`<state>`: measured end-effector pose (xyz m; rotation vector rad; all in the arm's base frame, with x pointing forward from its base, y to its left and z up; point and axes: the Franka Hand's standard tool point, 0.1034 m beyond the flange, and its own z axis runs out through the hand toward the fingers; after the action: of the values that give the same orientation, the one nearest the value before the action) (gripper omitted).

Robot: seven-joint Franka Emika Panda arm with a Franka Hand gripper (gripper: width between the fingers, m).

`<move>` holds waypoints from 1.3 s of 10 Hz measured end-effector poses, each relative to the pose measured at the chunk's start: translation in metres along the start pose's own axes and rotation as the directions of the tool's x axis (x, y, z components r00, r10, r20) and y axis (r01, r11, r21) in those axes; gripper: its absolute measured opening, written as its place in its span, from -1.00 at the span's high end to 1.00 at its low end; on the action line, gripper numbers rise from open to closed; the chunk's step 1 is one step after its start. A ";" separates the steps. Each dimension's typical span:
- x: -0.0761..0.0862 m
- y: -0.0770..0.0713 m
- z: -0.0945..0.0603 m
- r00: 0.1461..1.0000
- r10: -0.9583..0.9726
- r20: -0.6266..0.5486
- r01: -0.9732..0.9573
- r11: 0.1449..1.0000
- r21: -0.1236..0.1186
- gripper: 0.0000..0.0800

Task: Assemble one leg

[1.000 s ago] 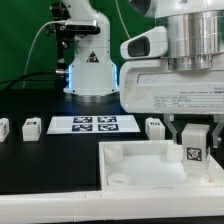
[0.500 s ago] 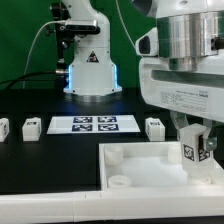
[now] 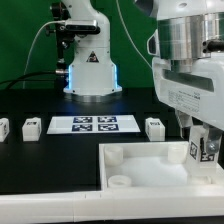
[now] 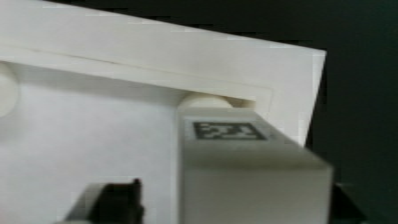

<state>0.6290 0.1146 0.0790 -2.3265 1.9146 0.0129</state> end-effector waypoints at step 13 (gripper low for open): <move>0.000 0.001 0.001 0.339 -0.941 0.006 0.941 0.339 -0.013 -0.62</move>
Offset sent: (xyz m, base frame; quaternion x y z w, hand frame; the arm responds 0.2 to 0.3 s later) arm 0.0026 0.0021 -0.0001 -0.0287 -0.0143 -0.2552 0.9663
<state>0.6278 0.1140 0.0777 -3.0337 0.2319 -0.0918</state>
